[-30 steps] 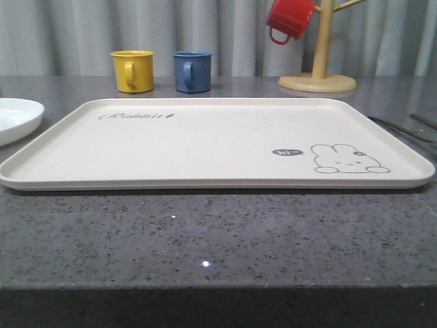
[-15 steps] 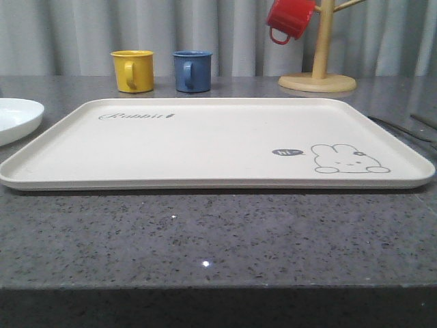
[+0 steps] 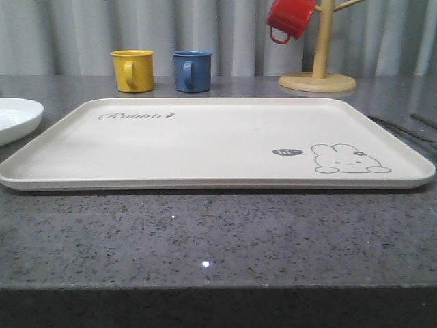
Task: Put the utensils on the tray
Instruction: 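Reach the left gripper to the white plate and grasp its rim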
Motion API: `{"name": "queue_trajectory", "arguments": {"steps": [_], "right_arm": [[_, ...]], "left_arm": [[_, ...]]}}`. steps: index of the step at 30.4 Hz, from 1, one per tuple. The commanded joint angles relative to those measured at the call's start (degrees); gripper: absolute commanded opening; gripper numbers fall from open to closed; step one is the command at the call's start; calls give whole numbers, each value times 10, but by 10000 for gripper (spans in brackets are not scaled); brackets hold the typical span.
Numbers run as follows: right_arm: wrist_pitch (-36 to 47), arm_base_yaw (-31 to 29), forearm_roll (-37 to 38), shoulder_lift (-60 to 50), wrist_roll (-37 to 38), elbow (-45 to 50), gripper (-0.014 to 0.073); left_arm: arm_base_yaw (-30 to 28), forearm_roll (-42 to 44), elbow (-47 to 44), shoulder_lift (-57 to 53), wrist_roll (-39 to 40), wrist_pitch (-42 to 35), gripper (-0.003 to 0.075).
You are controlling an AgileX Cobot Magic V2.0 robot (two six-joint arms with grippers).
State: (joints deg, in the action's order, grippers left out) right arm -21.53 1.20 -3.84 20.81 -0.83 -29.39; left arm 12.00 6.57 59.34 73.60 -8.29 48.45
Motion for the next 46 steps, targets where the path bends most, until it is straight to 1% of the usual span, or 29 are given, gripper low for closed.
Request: {"name": "queue_trajectory", "arguments": {"steps": [1, 3, 6, 16, 19, 23, 27, 30, 36, 39, 40, 46], "right_arm": [[45, -3, -2, 8, -5, -21, 594], [45, -3, -2, 8, -5, -21, 594], [45, -3, -2, 8, -5, -21, 594], [45, -3, -2, 8, -5, -21, 594], [45, -3, -2, 8, -5, -21, 594], [45, -3, -2, 8, -5, -21, 594], [45, -3, -2, 8, -5, -21, 594], [45, -3, -2, 8, -5, -21, 594], [45, -3, -2, 8, -5, -21, 594], [45, -3, -2, 8, -5, -21, 594], [45, -3, -2, 8, -5, -21, 594], [45, -3, -2, 8, -5, -21, 594]], "left_arm": [[4, 10, 53, 44, 0, 10, 430], [4, 10, 68, 71, 0, 18, 382], [4, 5, 79, 101, 0, 30, 349], [4, 5, 80, 132, -1, 34, 340], [4, 5, 80, 135, -2, 34, 302], [4, 5, 80, 135, -4, 29, 205], [4, 5, 80, 139, -4, 23, 127], [4, 5, 80, 145, -4, 23, 100], [4, 5, 80, 154, -4, 25, 85], [4, 9, 82, 152, -5, 25, -3], [4, 10, 83, 151, -7, 25, -15], [5, 12, 108, 125, -14, 25, -18]]}}
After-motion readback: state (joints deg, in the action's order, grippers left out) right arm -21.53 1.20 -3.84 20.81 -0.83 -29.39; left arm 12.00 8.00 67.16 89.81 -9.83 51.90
